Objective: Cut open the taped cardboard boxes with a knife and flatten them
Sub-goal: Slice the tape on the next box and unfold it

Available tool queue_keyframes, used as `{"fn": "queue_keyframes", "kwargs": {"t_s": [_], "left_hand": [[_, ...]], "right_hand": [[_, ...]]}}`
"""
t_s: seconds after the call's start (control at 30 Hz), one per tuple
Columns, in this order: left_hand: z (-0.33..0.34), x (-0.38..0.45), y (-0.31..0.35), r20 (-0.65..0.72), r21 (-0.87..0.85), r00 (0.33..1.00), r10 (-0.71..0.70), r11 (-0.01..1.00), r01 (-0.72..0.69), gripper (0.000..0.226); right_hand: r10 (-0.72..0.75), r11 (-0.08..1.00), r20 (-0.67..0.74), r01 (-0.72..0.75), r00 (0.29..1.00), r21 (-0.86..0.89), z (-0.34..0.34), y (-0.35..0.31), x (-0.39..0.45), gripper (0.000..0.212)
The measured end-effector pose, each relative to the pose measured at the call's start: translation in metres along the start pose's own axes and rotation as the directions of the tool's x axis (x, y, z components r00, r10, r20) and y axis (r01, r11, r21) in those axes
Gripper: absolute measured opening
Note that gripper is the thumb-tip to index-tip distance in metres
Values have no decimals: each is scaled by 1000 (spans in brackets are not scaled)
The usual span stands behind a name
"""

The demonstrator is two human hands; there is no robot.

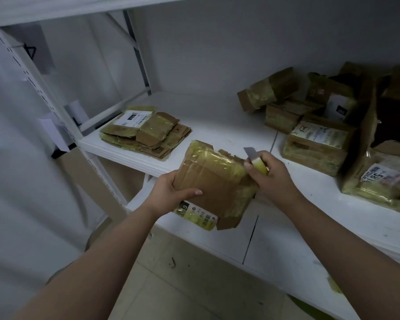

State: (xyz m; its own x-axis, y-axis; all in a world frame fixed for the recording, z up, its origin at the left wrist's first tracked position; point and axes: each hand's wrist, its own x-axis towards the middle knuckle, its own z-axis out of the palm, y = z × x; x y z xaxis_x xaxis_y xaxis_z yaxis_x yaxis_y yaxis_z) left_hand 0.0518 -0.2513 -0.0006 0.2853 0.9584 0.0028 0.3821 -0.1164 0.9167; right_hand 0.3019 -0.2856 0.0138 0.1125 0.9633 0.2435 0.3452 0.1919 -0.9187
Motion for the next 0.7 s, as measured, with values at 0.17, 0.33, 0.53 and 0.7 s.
{"fn": "queue_keyframes", "kwargs": {"t_s": [0.17,0.33,0.53,0.7], "left_hand": [[6,-1,3,-54,-157,995,-90,984,80,15],[17,7,15,-84,-333,982,-168,934,132,33],[37,20,19,-225,-83,964,-138,989,123,24],[31,26,28,-279,180,960,-39,979,92,29]], "right_hand": [[43,992,-175,-63,984,-111,-9,16,-1,48],[307,926,-159,-333,938,-179,-5,26,0,72],[281,790,-311,-403,908,-461,5,26,-1,53],[282,780,-328,-415,902,-469,14,33,9,59]]}}
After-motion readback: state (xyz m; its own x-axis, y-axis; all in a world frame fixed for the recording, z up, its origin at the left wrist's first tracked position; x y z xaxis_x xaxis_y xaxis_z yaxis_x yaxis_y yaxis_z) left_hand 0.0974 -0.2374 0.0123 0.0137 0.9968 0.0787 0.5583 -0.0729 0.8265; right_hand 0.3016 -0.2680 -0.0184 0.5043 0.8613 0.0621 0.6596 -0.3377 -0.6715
